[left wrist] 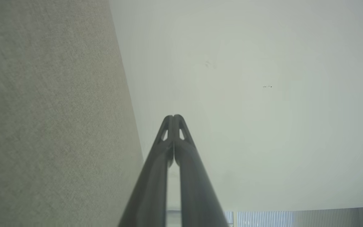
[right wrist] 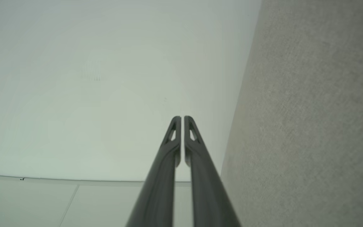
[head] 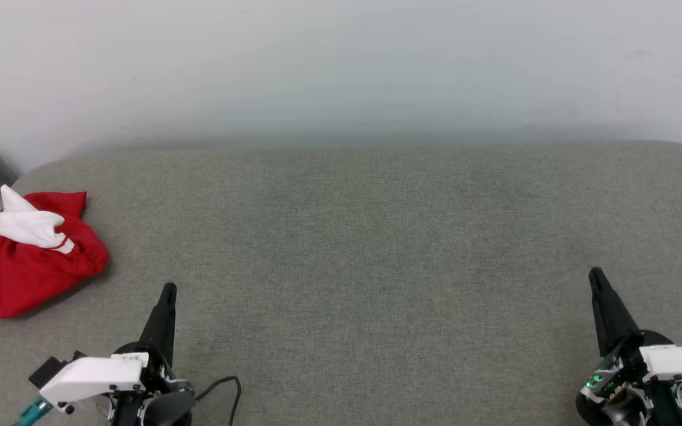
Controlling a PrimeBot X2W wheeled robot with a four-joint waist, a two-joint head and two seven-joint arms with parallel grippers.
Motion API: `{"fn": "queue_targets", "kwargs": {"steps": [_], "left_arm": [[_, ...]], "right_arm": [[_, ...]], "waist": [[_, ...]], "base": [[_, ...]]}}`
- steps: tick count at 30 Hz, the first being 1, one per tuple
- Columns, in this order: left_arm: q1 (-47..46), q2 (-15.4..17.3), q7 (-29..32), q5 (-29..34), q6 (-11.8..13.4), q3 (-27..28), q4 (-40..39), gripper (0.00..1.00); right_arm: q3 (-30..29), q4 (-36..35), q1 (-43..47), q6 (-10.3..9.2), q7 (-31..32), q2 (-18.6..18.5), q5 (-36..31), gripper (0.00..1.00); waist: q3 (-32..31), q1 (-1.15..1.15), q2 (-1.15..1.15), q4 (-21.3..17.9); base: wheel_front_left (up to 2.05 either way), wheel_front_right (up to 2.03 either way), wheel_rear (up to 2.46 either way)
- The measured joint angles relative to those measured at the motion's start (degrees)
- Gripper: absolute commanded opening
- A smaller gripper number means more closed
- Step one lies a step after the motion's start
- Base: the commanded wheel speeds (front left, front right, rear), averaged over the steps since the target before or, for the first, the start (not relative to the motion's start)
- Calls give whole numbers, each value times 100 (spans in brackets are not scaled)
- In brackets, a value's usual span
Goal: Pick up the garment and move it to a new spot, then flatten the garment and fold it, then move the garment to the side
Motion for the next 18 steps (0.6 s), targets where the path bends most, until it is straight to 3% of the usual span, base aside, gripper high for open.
{"fn": "queue_targets", "kwargs": {"steps": [1,2,3,4,11,18], "left_arm": [[16,-3,-2,0,1,-9,38,100],[57,-9,-3,0,1,-16,87,0],[112,-14,-10,0,1,-24,138,0],[162,-21,-11,0,1,-30,192,100],[266,-27,-181,218,10,-48,160,100],[266,-26,-372,926,175,-24,-104,100]], "right_arm": [[2,36,23,0,-1,0,2,100],[5,91,60,0,-1,1,2,0],[5,142,107,0,-1,2,2,0],[3,192,157,0,-1,2,2,100],[2,234,271,0,-163,5,-212,100],[-37,-21,306,0,-365,7,-1014,100]], "waist": [[0,0,0,0],[0,0,0,0],[0,0,0,0],[-1,0,0,0],[5,0,0,0],[16,0,0,1]], "base": [[0,0,0],[0,0,0],[0,0,0],[0,0,0],[0,0,0],[0,0,0]]}}
